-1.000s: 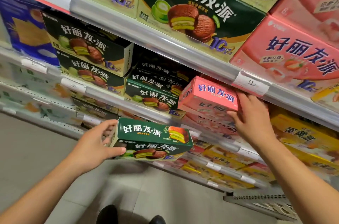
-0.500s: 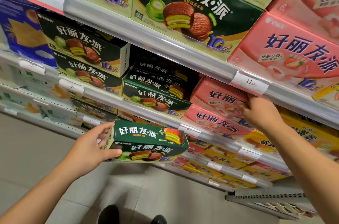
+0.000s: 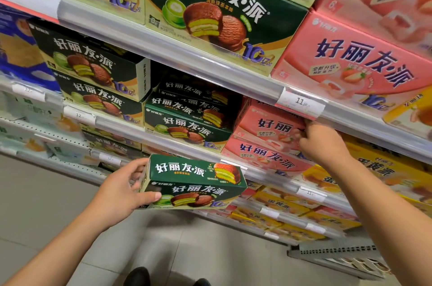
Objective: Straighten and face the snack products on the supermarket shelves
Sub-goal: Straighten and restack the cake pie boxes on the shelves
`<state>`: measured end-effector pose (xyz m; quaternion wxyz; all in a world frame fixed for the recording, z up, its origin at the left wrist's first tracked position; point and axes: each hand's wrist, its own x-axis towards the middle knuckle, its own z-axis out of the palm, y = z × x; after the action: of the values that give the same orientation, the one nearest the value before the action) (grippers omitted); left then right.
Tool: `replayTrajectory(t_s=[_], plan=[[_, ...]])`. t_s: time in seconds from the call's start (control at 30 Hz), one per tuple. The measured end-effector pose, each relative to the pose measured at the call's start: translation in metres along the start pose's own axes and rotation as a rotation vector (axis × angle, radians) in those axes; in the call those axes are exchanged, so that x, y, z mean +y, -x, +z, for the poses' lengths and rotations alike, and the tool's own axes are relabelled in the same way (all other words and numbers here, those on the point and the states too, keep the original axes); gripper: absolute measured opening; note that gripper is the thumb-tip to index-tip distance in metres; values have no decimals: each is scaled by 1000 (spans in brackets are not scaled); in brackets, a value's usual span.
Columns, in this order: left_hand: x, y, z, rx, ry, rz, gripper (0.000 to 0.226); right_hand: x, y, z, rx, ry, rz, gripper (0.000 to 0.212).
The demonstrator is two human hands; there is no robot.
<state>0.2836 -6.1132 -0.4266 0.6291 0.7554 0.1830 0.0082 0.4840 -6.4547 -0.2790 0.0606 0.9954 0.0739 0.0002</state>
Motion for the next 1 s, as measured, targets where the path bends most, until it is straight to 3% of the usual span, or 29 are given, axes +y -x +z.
replayTrajectory(t_s=[0.23, 0.37, 0.47, 0.63, 1.0], plan=[[7, 1, 15, -4, -65, 7, 79, -5, 19, 0, 96, -36, -83, 15], [23, -4, 28, -29, -90, 32, 77, -7, 62, 21, 234, -139, -381, 58], [38, -4, 43, -56, -117, 64, 77, -11, 89, 37, 97, -300, -566, 62], [62, 7, 62, -105, -123, 93, 73, -5, 100, 58, -113, -273, -613, 81], [76, -1, 27, -97, -125, 188, 79, -45, 91, 37, 72, -427, -572, 61]])
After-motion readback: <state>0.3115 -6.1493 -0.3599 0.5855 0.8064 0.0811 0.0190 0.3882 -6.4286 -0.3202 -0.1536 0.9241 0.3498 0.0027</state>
